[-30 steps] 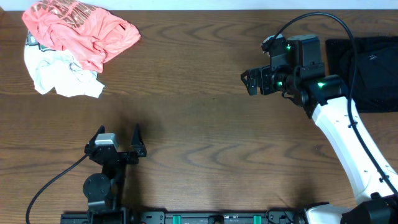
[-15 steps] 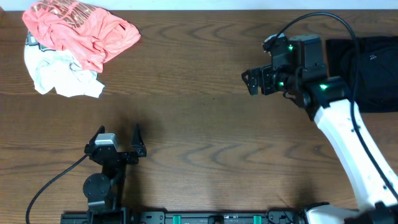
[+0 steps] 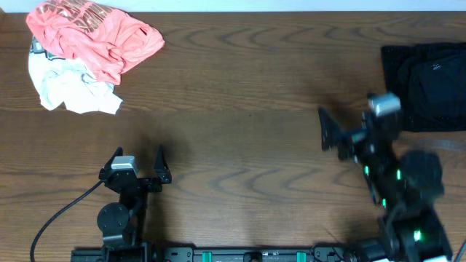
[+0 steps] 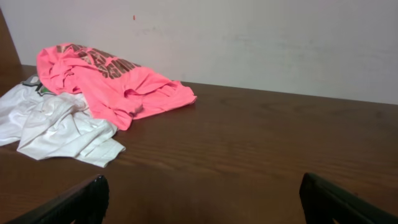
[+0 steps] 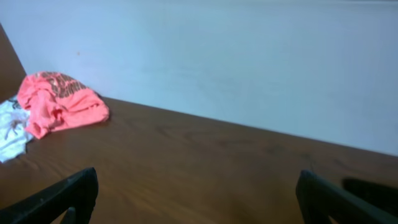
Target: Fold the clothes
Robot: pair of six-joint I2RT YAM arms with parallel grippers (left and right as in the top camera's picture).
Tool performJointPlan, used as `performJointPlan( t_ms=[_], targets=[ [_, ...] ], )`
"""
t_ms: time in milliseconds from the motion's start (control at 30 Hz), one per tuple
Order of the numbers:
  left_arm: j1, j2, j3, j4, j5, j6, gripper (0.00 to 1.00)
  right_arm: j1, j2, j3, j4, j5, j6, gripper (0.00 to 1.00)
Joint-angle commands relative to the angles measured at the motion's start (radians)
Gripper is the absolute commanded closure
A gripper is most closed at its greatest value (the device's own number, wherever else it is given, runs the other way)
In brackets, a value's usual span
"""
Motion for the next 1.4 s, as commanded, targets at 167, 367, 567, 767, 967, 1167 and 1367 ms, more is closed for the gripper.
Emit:
performJointPlan(
  t_ms=[167,367,567,767,967,1167,1367],
  targets=[
    [-0.003,-0.006,-0.017,-0.035,0.006,0.006,0.02,-0.115,-0.391,-0.302,0.001,0.028,0.064,0.01],
    [-0.003,-0.006,-0.017,-0.036,0.006,0.006,0.02,-0.120,-0.558,-0.454,0.010,0.028,0.064,0.01],
    [-0.003,-0.006,-0.017,-0.035,0.006,0.006,0.02,-0.120,-0.608,-0.579,0.084,0.028,0.072,0.01],
    [-0.003,-0.006,-0.017,-0.035,0.006,0.006,0.02,-0.120,-0.608,-0.641,0.101,0.028,0.151,0.01],
    [-0.003,-0.006,-0.017,-0.035,0.006,0.006,0.02,-0.120,-0.608,-0.641,0.086,0.019,0.119,0.01],
    [-0.003,-0.006,-0.017,-0.035,0.006,0.006,0.02,-0.120,-0.608,-0.641,0.086,0.008,-0.023,0.01],
    [-0.003,-0.006,-0.017,-0.035,0.006,0.006,0.02,-0.118,-0.608,-0.641,0.086,0.010,-0.114,0.01]
  ],
)
